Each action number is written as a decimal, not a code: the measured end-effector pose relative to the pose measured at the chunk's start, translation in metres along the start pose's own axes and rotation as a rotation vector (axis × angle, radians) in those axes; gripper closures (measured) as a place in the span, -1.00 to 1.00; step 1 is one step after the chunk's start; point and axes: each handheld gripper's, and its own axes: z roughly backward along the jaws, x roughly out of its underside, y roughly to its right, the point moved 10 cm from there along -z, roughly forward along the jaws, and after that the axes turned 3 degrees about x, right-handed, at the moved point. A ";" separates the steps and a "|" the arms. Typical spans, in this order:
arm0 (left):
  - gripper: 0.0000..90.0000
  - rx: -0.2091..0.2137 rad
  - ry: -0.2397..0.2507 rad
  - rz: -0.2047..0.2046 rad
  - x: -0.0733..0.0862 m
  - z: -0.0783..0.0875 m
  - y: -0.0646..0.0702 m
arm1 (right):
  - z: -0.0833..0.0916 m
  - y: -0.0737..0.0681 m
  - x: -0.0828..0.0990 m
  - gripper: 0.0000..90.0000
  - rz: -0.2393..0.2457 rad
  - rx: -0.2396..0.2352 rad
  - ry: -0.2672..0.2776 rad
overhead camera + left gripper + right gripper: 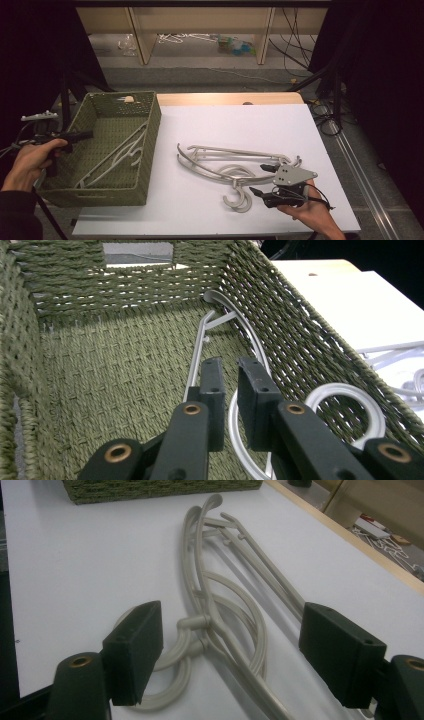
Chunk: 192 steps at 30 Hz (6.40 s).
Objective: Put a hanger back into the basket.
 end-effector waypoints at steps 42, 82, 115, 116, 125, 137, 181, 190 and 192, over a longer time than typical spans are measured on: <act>-0.41 0.267 0.122 -0.205 0.047 -0.033 0.247 | -0.001 0.005 0.008 -0.41 -0.032 -0.003 -0.009; -0.64 0.266 0.036 -0.401 0.130 -0.084 0.278 | -0.048 0.032 0.060 -0.11 0.018 -0.106 -0.294; -0.63 0.272 0.012 -0.395 0.132 -0.085 0.275 | -0.050 0.032 0.069 0.59 0.293 -0.256 -0.399; -0.63 0.271 0.013 -0.395 0.132 -0.085 0.275 | -0.050 0.032 0.068 0.64 0.302 -0.250 -0.398; -0.62 0.271 0.011 -0.399 0.133 -0.085 0.275 | -0.046 0.032 0.067 0.76 0.408 -0.292 -0.408; -0.61 0.264 0.013 -0.405 0.132 -0.086 0.273 | -0.034 0.036 0.053 0.82 0.422 -0.286 -0.322; 0.07 0.179 -0.106 -0.941 0.087 -0.206 0.293 | -0.010 0.018 0.013 0.82 0.408 -0.288 -0.168; 0.54 0.178 -0.122 -1.186 0.079 -0.208 0.308 | -0.009 0.021 0.011 0.82 0.411 -0.280 -0.146; 0.57 0.174 -0.118 -1.231 0.074 -0.204 0.310 | -0.008 0.023 0.009 0.82 0.407 -0.270 -0.131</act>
